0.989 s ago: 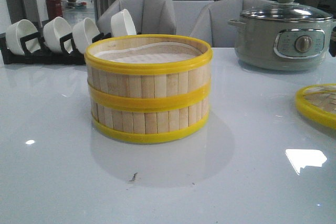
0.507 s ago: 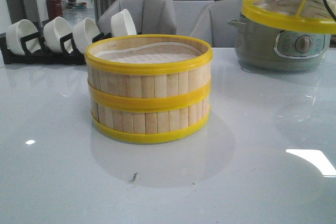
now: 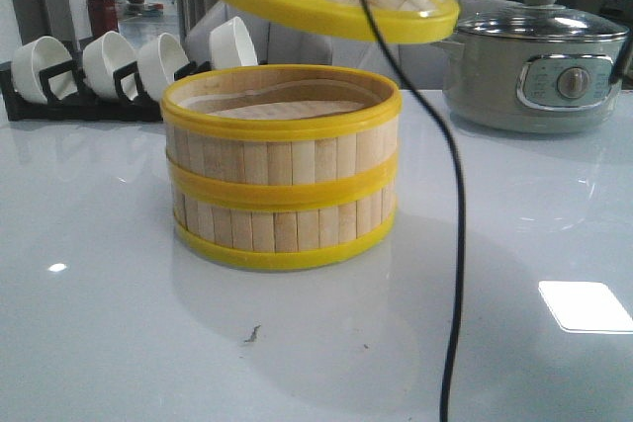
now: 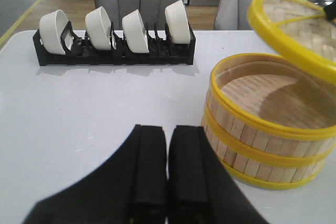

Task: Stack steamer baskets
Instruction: 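Carry the lid with the right gripper over the basket stack, then lower the lid onto the top basket and open the right gripper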

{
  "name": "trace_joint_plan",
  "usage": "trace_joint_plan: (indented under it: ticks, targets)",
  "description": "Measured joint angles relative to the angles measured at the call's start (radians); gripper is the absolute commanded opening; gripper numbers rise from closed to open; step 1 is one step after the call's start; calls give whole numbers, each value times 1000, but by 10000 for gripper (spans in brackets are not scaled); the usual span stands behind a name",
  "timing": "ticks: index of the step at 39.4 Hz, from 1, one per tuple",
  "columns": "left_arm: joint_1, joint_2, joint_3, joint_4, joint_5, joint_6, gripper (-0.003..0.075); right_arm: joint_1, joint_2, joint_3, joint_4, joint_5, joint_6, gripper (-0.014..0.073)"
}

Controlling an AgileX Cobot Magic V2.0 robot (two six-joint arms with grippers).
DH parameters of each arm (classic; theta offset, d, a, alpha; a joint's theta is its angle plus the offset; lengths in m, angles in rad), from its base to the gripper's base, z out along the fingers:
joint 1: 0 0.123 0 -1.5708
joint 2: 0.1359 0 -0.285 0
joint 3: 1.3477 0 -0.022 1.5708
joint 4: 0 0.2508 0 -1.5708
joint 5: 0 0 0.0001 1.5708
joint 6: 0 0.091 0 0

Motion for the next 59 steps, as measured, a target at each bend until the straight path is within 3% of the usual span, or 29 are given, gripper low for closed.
trace_joint_plan:
  ticks: [12,47,50,59]
  targets:
    - [0,0,0,0,0,0,87,39,92,0,0,-31,-2,55]
    - [0,0,0,0,0,0,87,66,130,0,-4,-55,-2,62]
    - [0,0,0,0,0,0,87,67,130,0,-4,-56,-2,113]
    - [0,0,0,0,0,0,87,67,130,0,-4,-57,0,448]
